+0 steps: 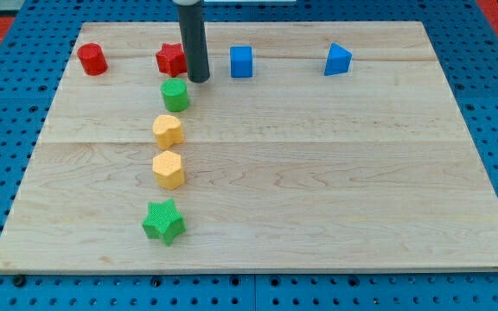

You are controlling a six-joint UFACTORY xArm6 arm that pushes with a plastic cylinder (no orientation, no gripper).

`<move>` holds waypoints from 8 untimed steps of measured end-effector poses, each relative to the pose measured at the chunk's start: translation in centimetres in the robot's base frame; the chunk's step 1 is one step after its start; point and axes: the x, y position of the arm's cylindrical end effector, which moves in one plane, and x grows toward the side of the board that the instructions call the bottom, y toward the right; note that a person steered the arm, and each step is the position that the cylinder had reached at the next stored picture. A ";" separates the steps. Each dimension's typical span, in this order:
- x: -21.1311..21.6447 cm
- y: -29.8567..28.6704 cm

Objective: Push the red star and the green circle to the yellow heart

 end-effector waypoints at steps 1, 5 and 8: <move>-3.3 0.0; -7.1 -5.8; 0.2 -0.5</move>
